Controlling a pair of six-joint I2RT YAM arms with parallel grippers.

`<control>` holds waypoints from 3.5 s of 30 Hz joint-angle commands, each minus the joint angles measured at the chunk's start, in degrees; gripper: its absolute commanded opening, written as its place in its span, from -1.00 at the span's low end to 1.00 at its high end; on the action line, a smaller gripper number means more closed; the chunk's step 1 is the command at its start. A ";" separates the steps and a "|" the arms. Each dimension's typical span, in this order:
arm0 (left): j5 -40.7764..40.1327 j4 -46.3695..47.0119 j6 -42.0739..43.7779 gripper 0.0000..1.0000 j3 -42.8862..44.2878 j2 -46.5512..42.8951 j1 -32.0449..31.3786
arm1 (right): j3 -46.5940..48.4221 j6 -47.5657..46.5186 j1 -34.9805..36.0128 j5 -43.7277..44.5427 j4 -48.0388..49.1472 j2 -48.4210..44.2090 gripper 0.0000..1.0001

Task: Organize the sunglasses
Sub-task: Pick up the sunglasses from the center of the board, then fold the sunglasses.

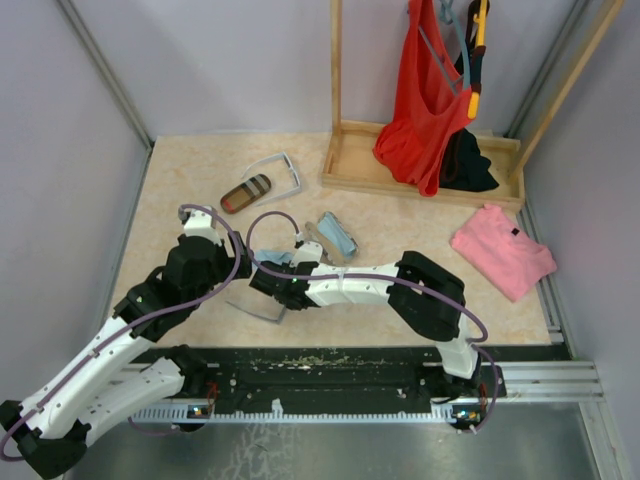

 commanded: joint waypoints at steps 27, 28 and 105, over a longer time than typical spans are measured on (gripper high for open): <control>11.51 1.39 11.04 0.66 14.28 1.97 0.23 | -18.40 -30.32 -21.66 0.57 9.85 -40.75 -1.00; 12.83 1.74 10.67 0.65 14.25 2.73 0.23 | -17.98 -31.14 -23.61 0.28 9.39 -41.29 -1.00; 3.02 23.84 7.49 0.50 24.47 46.44 -14.89 | -23.02 -42.03 -31.02 -18.05 11.16 -47.15 -1.00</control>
